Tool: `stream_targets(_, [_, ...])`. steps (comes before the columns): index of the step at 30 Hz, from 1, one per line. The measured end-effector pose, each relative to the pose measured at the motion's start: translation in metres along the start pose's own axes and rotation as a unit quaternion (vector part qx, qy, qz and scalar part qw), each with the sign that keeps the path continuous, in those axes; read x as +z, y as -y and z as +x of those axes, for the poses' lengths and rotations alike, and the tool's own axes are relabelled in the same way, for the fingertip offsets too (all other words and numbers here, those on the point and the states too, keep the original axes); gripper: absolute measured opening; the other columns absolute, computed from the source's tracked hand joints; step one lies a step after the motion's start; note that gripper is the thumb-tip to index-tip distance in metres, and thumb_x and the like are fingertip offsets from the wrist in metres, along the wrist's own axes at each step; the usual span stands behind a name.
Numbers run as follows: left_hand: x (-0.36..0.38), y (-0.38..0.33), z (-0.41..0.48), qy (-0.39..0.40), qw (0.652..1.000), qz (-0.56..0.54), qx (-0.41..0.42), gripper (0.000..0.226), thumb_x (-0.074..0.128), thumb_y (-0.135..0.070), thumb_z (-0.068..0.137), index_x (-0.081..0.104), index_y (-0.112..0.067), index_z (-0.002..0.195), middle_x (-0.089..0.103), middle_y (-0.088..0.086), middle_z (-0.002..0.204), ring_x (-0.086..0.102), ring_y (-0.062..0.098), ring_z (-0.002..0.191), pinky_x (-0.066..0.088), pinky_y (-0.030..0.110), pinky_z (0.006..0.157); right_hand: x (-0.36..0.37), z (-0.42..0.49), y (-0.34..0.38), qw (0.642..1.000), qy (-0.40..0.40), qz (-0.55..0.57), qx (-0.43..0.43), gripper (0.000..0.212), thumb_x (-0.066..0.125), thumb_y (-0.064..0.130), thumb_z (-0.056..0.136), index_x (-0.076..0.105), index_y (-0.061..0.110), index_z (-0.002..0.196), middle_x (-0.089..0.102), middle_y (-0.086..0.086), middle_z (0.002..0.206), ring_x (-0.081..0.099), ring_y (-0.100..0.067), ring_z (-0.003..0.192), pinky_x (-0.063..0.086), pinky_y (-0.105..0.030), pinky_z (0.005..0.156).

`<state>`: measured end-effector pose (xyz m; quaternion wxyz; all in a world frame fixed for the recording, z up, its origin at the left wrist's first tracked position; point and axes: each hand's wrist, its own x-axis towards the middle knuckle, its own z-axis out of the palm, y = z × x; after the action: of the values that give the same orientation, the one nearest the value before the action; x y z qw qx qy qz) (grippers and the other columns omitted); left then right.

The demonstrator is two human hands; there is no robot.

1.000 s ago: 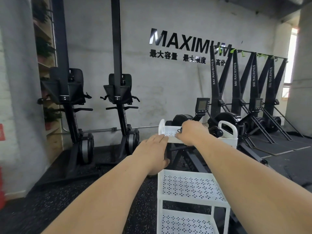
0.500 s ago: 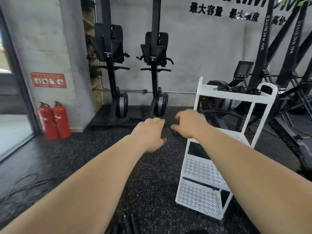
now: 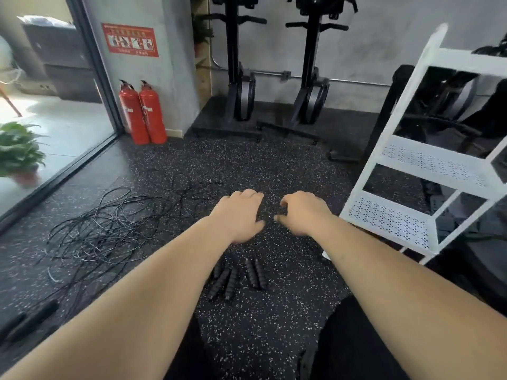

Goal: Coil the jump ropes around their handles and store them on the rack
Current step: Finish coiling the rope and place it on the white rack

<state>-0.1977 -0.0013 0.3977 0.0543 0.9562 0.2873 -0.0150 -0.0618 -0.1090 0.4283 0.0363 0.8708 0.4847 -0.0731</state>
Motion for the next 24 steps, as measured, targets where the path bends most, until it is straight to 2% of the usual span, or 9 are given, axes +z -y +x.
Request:
stream_targets(11, [0.133,0.038,0.022,0.138,0.987,-0.052,-0.058,0.074,0.059,-0.039,0.104,0.027,-0.017,0.166,0.033,0.005,0.167,0.038,0.034,0.149,0.036,0.052,0.122,0.124,0.068,0.028,0.992,0.127,0.019,-0.006,0.054,0.060,0.057,0.101,0.056,0.027,0.146,0.056,-0.006,0.144,0.055,-0.031,0.131,0.048,-0.046,0.105])
stream_targets(16, [0.186,0.057,0.038,0.166,0.975,-0.099,-0.113,0.069,0.058,-0.041,0.103,0.033,-0.017,0.163,0.042,0.005,0.160,0.044,0.034,0.144,0.040,0.052,0.118,0.181,0.102,0.028,0.985,0.165,0.052,0.004,0.048,0.060,0.049,0.103,0.055,0.030,0.146,0.054,-0.007,0.142,0.055,-0.032,0.128,0.052,-0.045,0.102])
stream_targets(19, [0.212,0.066,0.052,0.185,0.966,-0.117,-0.138,0.069,0.057,-0.042,0.104,0.032,-0.018,0.163,0.041,0.006,0.160,0.043,0.035,0.144,0.040,0.052,0.117,0.217,0.123,0.026,0.979,0.193,0.062,0.010,0.043,0.061,0.049,0.101,0.059,0.029,0.139,0.056,-0.008,0.136,0.059,-0.033,0.121,0.055,-0.046,0.099])
stream_targets(24, [0.254,0.075,0.079,0.219,0.959,-0.121,-0.134,0.068,0.059,-0.042,0.104,0.032,-0.017,0.162,0.041,0.006,0.160,0.042,0.035,0.145,0.039,0.051,0.118,0.273,0.157,0.019,0.967,0.241,0.082,0.023,0.044,0.065,0.045,0.099,0.060,0.028,0.139,0.057,-0.009,0.133,0.060,-0.035,0.122,0.056,-0.046,0.099])
